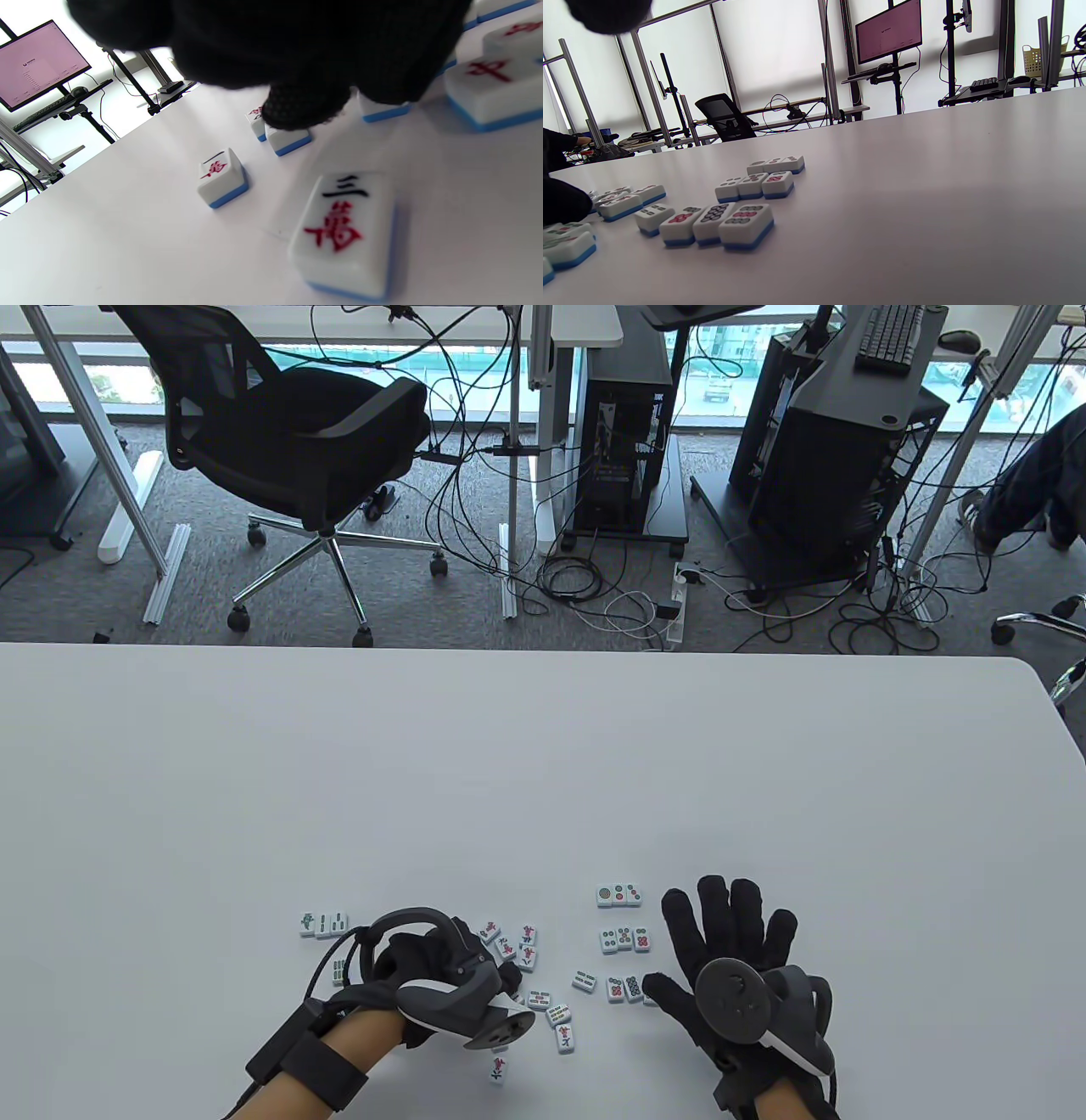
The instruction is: Mahjong suit sorting
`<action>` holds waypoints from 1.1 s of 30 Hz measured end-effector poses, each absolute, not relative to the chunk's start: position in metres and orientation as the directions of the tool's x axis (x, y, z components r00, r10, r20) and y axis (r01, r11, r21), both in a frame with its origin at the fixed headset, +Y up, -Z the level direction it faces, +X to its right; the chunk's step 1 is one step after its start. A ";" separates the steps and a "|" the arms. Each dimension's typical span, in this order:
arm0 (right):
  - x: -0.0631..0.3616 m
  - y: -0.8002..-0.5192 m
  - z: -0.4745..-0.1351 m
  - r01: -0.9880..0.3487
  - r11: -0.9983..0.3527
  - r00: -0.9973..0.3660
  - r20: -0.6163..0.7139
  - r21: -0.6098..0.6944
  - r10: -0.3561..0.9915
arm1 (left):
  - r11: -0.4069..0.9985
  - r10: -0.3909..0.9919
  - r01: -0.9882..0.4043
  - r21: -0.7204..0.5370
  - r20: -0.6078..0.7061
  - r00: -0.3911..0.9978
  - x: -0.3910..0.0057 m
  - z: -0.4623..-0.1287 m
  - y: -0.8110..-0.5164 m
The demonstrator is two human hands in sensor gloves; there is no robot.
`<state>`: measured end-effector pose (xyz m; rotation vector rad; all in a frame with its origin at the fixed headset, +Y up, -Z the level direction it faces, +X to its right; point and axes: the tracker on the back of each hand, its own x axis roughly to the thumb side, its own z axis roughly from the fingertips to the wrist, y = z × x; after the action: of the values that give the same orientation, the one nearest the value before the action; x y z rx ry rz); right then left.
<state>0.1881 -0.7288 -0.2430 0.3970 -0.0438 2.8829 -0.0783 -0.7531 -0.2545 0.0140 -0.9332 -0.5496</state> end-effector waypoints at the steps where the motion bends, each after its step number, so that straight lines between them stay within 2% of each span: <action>1: 0.188 -0.729 -0.243 -0.230 -0.973 -0.937 0.269 0.002 0.222 | 0.862 -0.454 0.444 0.244 0.760 0.465 -0.078 -0.254 -0.754; 14: 0.189 -0.729 -0.243 -0.221 -0.975 -0.940 0.263 0.008 0.215 | 0.879 -0.416 0.430 0.206 0.772 0.481 -0.073 -0.261 -0.763; 19: 0.188 -0.729 -0.243 -0.216 -0.976 -0.941 0.265 0.014 0.212 | 0.894 -0.402 0.403 0.197 0.748 0.528 -0.081 -0.260 -0.751; 23: 0.189 -0.727 -0.243 -0.229 -0.973 -0.938 0.264 0.007 0.223 | 0.927 -0.362 0.328 0.180 0.661 0.658 -0.111 -0.257 -0.722; 27: 0.188 -0.728 -0.243 -0.227 -0.974 -0.939 0.263 0.003 0.220 | 0.940 -0.331 0.317 0.127 0.567 0.754 -0.147 -0.251 -0.709; 33: 0.187 -0.728 -0.243 -0.223 -0.975 -0.940 0.266 -0.003 0.214 | 0.950 -0.265 0.310 -0.035 0.435 0.860 -0.195 -0.233 -0.724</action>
<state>0.1873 -0.7278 -0.2428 0.3918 -0.0487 2.8924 -0.1945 -0.7243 -0.2326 -0.1050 -0.4414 -0.3022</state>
